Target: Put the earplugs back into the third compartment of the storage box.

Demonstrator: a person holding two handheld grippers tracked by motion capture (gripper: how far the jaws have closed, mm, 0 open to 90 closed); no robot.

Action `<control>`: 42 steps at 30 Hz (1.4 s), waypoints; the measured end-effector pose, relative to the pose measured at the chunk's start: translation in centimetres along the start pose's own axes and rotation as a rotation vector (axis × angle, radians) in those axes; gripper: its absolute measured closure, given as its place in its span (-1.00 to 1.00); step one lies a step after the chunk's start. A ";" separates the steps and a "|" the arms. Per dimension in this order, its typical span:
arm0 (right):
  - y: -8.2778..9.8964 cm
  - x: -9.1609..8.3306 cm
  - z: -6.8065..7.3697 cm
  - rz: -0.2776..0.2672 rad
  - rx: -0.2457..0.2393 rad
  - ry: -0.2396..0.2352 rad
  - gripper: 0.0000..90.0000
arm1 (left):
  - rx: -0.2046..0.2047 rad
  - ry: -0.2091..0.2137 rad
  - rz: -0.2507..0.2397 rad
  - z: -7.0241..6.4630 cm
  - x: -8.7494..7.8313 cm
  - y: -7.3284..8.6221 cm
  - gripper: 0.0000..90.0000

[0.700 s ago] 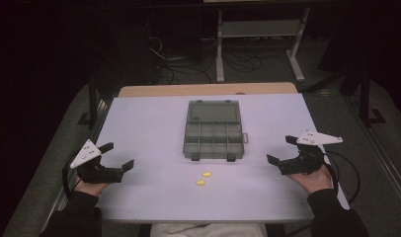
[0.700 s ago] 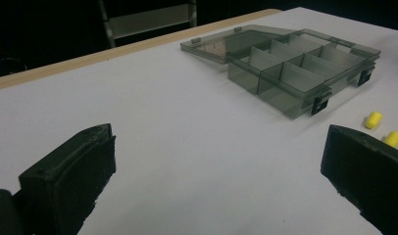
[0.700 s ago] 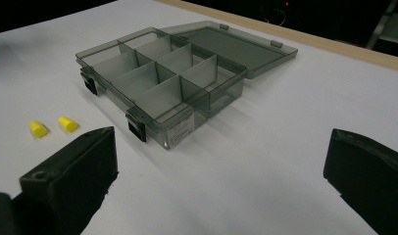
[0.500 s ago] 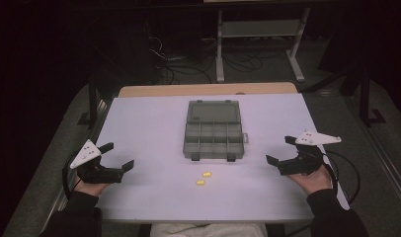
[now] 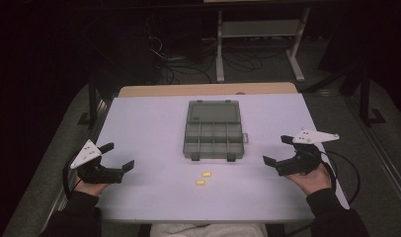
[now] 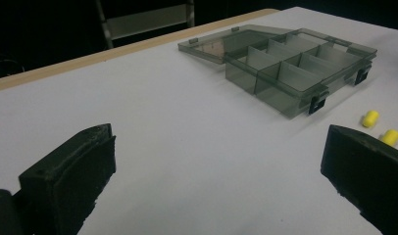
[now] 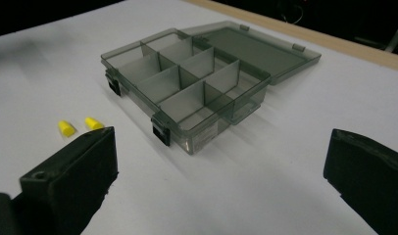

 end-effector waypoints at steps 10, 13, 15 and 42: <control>-0.9 0.6 0.7 0.028 -0.030 -0.016 -1.00 | -0.001 -0.003 0.000 -0.1 0.0 0.0 -1.00; -1.3 0.9 0.9 0.033 -0.041 -0.023 -1.00 | -0.001 -0.004 0.000 -0.1 0.0 0.0 -1.00; -1.5 1.0 1.1 0.037 -0.052 -0.027 -1.00 | 0.000 -0.003 0.001 -0.1 0.0 0.0 -1.00; -4.1 5.8 4.2 0.245 -0.164 -0.153 -1.00 | -0.006 0.002 -0.005 -0.1 -0.1 0.0 -1.00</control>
Point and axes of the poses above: each handheld gripper's, and its own axes: x roughly forward along the jaws, y roughly out of its underside, z roughly to its left, the point moved 7 cm from there along x, roughly forward along the jaws, and after that the axes turned 9 degrees about -y, right-handed, at the moved point
